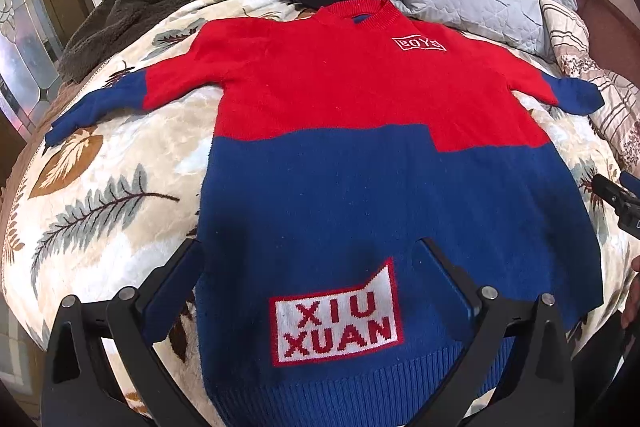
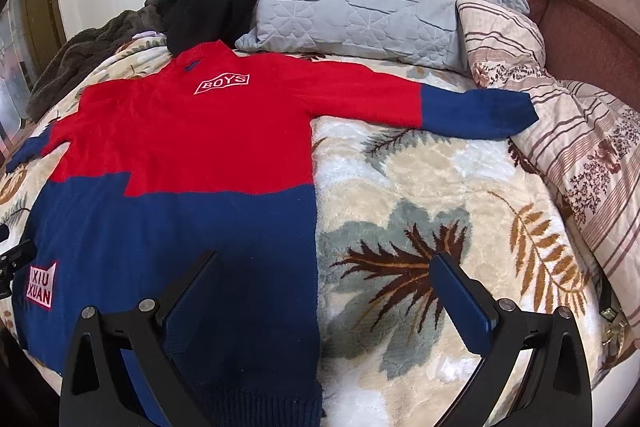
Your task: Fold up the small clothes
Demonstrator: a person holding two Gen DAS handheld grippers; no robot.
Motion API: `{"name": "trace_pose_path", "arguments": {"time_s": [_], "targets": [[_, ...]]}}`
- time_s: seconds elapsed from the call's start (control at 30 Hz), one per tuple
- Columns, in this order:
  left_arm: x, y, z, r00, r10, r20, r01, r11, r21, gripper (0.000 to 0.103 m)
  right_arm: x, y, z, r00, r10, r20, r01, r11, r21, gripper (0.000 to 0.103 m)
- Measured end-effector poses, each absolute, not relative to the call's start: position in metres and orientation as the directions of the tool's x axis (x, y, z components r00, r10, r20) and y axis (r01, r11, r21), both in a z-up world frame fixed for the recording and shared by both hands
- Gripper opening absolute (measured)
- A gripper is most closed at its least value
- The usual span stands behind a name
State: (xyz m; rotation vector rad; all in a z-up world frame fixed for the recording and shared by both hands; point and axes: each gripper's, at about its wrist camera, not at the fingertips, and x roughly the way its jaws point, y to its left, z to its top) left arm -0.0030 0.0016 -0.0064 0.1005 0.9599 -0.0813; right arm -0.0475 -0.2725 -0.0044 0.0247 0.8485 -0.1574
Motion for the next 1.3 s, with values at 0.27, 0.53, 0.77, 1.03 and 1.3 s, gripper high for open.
{"name": "trace_pose_path", "arguments": {"time_s": [0.27, 0.53, 0.77, 1.03, 1.3], "targets": [[-0.001, -0.001, -0.006, 0.567, -0.028, -0.823, 0.118, 0.992, 0.047, 0.103, -0.046, -0.274, -0.002, 0.651, -0.124, -0.749, 0.140, 0.989, -0.042, 0.103], [0.001, -0.005, -0.007, 0.564, -0.026, -0.825, 0.127, 0.990, 0.055, 0.103, -0.046, -0.275, 0.001, 0.657, -0.114, -0.745, 0.132, 0.991, -0.034, 0.103], [0.000, -0.003, -0.007, 0.562, -0.026, -0.827, 0.126, 0.991, 0.054, 0.103, -0.048, -0.273, -0.002, 0.652, -0.097, -0.752, 0.118, 0.993, -0.026, 0.102], [-0.002, 0.003, -0.005, 0.567, -0.038, -0.823, 0.121, 0.992, 0.037, 0.103, -0.054, -0.271, 0.000, 0.651, -0.103, -0.752, 0.120, 0.992, -0.032, 0.102], [-0.004, 0.008, -0.005, 0.566, -0.041, -0.823, 0.107, 0.994, 0.024, 0.103, -0.056, -0.272, 0.002, 0.655, -0.104, -0.748, 0.123, 0.992, -0.030, 0.102]]}}
